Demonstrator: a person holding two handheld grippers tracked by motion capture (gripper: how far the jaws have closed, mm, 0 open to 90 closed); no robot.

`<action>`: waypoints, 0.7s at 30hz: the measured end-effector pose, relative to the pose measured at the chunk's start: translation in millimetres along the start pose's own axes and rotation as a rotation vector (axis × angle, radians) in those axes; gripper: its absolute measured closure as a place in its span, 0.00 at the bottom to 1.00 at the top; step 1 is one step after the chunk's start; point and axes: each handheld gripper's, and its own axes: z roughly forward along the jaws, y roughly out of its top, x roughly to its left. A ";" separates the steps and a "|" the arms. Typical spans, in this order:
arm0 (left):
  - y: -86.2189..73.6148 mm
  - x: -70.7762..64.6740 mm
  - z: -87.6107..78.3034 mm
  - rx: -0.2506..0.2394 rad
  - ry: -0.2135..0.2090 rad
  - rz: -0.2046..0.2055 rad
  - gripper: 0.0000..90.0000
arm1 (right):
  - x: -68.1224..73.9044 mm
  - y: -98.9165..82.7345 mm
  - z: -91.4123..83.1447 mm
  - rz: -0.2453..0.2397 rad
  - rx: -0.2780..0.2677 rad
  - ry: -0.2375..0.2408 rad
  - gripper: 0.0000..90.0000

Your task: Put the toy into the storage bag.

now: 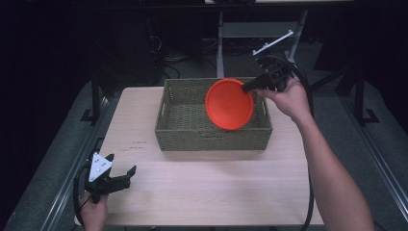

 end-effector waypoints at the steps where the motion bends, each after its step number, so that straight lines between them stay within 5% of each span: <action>1: 0.1 -0.3 0.1 0.001 -0.001 -0.001 0.14 | -1.9 1.0 1.5 0.004 0.002 -0.003 0.92; 21: -0.2 -0.3 0.2 0.005 -0.003 -0.001 0.14 | -20.9 8.2 26.2 0.055 0.006 -0.039 0.91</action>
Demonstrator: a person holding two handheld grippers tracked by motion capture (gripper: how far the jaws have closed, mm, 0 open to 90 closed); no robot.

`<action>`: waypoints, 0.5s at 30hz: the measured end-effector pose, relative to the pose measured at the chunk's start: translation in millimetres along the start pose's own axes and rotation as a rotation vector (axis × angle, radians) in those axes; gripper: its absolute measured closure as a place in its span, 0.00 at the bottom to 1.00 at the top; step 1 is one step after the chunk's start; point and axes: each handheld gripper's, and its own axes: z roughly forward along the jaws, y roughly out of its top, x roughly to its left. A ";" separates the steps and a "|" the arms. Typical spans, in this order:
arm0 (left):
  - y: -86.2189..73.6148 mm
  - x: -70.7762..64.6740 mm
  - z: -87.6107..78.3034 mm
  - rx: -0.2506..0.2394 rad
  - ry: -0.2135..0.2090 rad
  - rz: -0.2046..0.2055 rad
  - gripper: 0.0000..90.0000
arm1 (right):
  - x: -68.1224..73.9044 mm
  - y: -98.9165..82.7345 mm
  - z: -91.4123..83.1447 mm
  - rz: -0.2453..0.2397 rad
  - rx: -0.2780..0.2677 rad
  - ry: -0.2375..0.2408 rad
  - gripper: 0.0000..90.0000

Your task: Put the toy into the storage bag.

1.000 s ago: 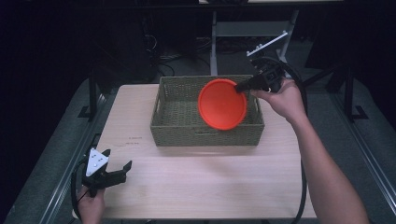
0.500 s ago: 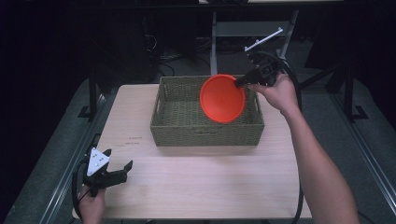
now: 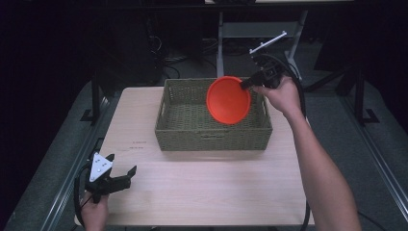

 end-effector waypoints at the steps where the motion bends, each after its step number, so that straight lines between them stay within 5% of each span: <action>1: 0.1 0.2 0.2 0.000 -0.001 0.001 0.14 | -1.0 0.2 1.7 0.003 0.001 0.002 0.91; 15: -0.3 0.8 1.1 0.000 -0.003 0.007 0.14 | -10.4 3.6 26.4 0.044 0.006 -0.031 0.91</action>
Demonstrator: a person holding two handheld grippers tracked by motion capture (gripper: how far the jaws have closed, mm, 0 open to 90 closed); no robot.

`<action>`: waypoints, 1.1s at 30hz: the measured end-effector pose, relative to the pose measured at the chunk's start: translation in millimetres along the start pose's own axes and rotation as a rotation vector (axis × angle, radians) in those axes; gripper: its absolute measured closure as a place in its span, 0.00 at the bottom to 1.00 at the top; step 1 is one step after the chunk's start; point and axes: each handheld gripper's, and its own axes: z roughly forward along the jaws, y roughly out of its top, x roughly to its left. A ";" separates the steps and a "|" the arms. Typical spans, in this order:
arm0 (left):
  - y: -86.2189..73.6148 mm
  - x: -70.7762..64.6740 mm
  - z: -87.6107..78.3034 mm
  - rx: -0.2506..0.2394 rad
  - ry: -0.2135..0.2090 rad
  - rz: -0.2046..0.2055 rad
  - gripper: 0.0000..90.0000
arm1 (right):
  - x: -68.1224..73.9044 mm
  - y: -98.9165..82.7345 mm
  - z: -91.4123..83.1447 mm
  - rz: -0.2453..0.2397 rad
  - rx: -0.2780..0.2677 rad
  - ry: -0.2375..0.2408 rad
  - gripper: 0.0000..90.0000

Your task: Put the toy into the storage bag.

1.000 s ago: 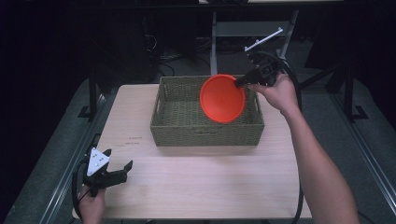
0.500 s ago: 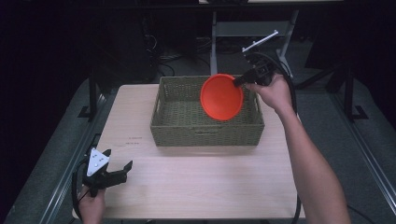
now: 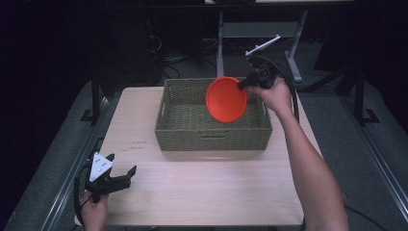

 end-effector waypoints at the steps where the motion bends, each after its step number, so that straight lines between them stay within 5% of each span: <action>1: 0.1 -0.1 -0.1 0.001 0.000 0.003 0.14 | -0.5 0.4 2.0 0.003 0.003 -0.001 0.91; 33: 0.5 -0.5 -0.9 0.003 0.002 0.007 0.14 | -12.3 -16.7 47.0 0.047 0.066 -0.010 0.91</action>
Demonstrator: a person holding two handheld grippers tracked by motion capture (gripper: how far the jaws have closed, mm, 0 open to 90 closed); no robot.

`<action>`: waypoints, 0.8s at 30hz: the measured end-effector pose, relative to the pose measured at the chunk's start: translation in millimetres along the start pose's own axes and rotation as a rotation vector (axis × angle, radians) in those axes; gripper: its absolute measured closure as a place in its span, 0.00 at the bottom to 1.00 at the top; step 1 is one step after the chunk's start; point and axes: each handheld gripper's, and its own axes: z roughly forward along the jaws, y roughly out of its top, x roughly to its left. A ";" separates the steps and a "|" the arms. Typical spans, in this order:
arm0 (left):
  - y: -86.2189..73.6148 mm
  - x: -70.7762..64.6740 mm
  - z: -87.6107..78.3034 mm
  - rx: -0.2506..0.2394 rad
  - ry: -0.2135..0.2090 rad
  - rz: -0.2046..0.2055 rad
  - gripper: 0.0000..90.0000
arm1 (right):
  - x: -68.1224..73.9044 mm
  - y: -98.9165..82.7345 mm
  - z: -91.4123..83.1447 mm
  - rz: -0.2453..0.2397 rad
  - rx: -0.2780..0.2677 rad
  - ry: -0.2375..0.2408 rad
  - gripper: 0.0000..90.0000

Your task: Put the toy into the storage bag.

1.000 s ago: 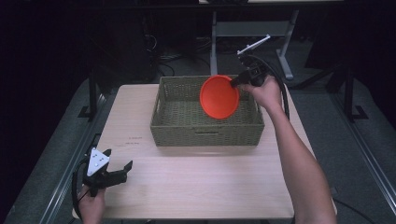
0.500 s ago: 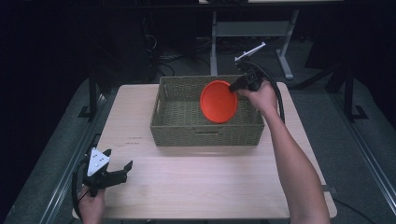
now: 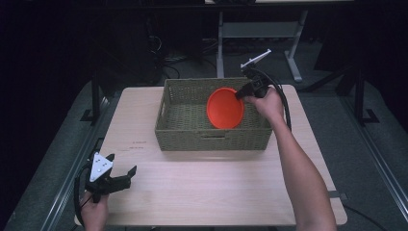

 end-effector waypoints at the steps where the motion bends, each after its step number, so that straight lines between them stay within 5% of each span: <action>1: 0.1 -0.1 -0.1 0.000 0.000 0.001 0.14 | -0.6 -0.6 0.8 0.003 0.005 -0.002 0.91; 24: 0.3 -0.2 -0.1 -0.003 0.001 -0.006 0.14 | -8.5 -17.5 29.4 0.017 0.086 -0.004 0.91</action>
